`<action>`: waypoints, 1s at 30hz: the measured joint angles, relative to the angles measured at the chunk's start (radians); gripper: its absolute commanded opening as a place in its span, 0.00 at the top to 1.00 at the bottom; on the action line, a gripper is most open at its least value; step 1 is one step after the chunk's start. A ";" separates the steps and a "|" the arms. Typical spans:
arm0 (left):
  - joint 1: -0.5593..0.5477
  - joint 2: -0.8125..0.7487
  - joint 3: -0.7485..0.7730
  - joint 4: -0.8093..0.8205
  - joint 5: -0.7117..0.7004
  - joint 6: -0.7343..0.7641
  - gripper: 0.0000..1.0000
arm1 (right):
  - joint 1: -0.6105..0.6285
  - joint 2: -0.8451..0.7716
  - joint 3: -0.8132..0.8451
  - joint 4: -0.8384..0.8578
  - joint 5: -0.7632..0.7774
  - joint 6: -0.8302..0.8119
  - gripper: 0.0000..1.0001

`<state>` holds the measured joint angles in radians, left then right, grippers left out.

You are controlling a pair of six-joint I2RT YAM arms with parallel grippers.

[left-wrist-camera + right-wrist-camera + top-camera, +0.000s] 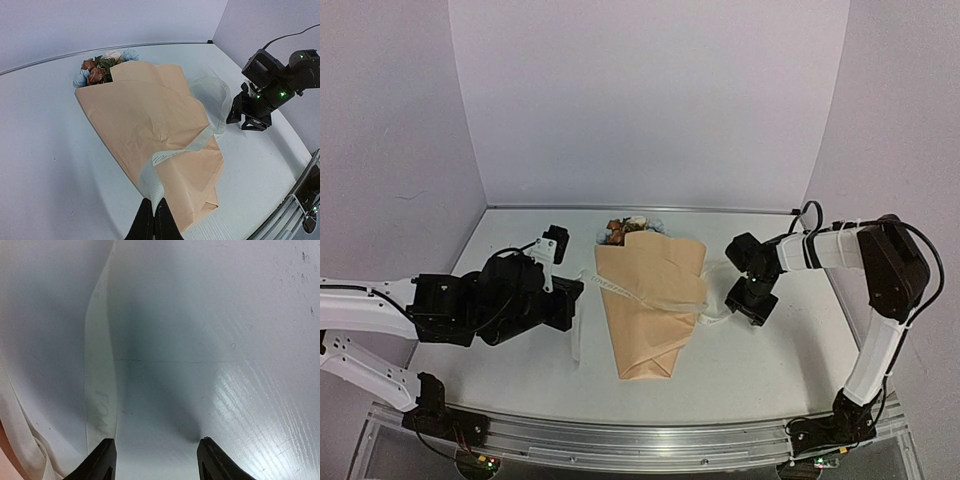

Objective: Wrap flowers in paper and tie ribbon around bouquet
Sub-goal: Pick up the right side of the ribbon from the center of the board.

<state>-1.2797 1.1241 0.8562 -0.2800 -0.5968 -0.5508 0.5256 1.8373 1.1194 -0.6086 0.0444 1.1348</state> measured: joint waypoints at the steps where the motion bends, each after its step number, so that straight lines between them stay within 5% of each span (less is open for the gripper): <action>1: 0.000 -0.001 0.000 -0.001 0.000 0.000 1.00 | 0.009 -0.004 0.000 0.004 0.004 0.004 0.43; 22: 0.009 -0.039 -0.002 0.000 0.002 0.000 1.00 | 0.102 -0.079 -0.040 0.108 0.123 -0.002 0.36; 30: 0.028 -0.039 -0.009 0.001 0.021 0.000 1.00 | 0.083 -0.086 0.020 0.083 0.093 0.008 0.41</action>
<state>-1.2520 1.0855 0.8470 -0.2790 -0.5761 -0.5504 0.6091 1.7508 1.1395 -0.5258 0.1375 1.1431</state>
